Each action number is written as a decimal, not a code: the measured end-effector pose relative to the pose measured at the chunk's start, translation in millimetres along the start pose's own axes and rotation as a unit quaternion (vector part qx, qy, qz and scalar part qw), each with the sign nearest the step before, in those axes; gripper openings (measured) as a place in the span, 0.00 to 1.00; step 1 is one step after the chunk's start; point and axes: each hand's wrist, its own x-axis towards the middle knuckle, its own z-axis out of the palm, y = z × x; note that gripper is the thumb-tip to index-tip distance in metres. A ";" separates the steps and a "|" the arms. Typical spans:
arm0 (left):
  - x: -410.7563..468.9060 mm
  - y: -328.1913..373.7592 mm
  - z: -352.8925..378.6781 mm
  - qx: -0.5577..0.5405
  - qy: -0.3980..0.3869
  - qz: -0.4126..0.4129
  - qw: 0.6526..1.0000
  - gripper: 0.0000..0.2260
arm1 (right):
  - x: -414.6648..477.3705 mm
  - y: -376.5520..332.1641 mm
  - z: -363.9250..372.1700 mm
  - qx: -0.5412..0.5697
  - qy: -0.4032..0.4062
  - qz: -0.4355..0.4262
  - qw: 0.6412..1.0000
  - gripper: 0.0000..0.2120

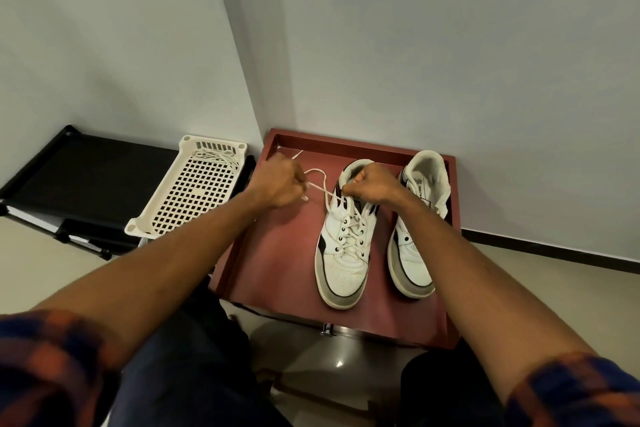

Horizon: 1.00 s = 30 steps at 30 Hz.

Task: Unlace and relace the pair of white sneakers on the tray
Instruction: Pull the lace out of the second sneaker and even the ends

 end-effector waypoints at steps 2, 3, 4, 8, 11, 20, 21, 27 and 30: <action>4.0 -13.4 -9.1 0.014 0.024 -0.048 0.998 0.10 | 0.6 1.1 2.0 0.007 0.002 0.011 1.000 0.21; 5.4 -15.4 -10.5 0.026 0.031 -0.055 0.998 0.10 | -0.3 0.1 2.5 0.010 0.005 0.014 1.000 0.21; 5.9 -12.6 -11.0 0.041 0.037 -0.053 0.997 0.10 | -1.0 -0.6 2.2 0.014 0.007 0.014 1.000 0.21; 7.5 3.9 -3.0 0.028 0.044 -0.030 0.998 0.15 | -2.2 0.5 1.2 0.019 0.007 0.010 1.000 0.24; 6.7 9.7 8.5 0.025 0.043 -0.042 0.998 0.16 | -2.5 2.1 1.6 0.012 0.012 0.014 1.000 0.20; -25.9 19.0 42.7 -0.193 0.005 -0.076 0.978 0.06 | 2.7 3.5 7.7 -0.012 0.042 0.020 0.999 0.18; -29.4 19.0 48.8 -0.213 0.016 -0.084 0.973 0.07 | 3.6 4.1 8.2 -0.016 0.044 0.022 0.999 0.17; -41.3 34.9 78.5 -0.290 -0.020 -0.110 0.951 0.05 | 6.5 5.6 10.1 -0.019 0.039 0.023 0.999 0.13; -33.3 49.0 82.8 -0.364 0.011 -0.178 0.914 0.02 | 5.7 5.6 9.5 -0.013 0.043 0.022 0.999 0.15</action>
